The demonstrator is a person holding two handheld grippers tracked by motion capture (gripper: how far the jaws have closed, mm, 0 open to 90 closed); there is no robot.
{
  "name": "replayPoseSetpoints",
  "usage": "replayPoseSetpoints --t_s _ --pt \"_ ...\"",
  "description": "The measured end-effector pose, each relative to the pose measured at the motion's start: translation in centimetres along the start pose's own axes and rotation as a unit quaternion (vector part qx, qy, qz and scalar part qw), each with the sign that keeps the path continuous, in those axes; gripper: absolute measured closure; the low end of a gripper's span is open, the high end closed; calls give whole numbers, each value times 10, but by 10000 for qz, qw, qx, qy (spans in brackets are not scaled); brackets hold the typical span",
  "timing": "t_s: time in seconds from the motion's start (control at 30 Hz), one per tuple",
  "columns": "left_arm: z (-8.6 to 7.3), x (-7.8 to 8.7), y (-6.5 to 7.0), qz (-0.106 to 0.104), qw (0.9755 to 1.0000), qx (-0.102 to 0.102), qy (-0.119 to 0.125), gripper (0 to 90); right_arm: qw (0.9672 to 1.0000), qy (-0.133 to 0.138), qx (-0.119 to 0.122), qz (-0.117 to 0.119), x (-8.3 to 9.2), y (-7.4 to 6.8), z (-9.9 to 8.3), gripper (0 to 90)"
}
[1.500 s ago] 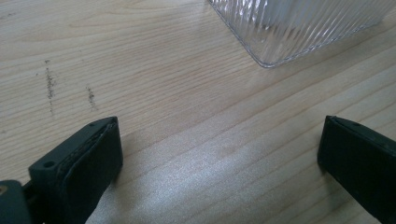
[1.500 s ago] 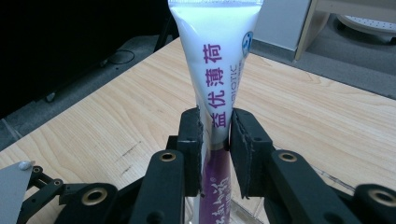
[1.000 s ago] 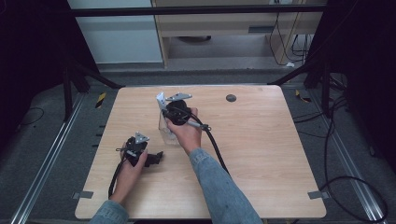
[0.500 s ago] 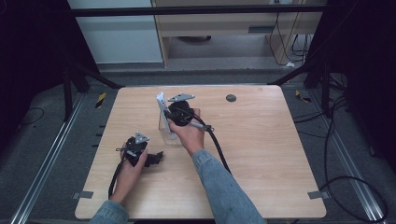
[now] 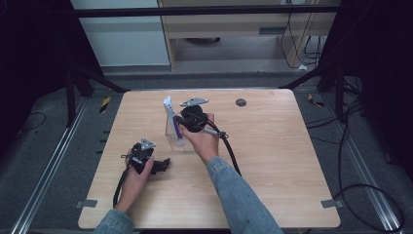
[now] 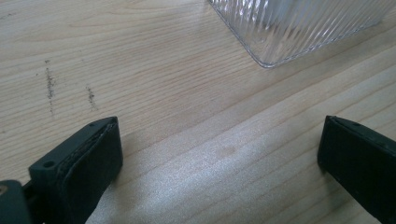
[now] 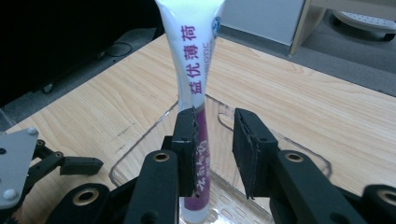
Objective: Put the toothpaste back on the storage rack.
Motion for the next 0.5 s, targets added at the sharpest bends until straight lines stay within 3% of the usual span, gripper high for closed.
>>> replayPoseSetpoints --t_s 0.5 --pt "0 0 0 0 10000 -1 0 0 9998 -162 87 -114 24 17 1 674"
Point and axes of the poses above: each handheld gripper's, and its own axes: x roughly backward along the jaws, z roughly out of its top, y roughly to its right, the point moved 9 cm from there along -x, roughly forward along the jaws, and after that the axes turned 15 degrees about y, right-handed, at the moved point
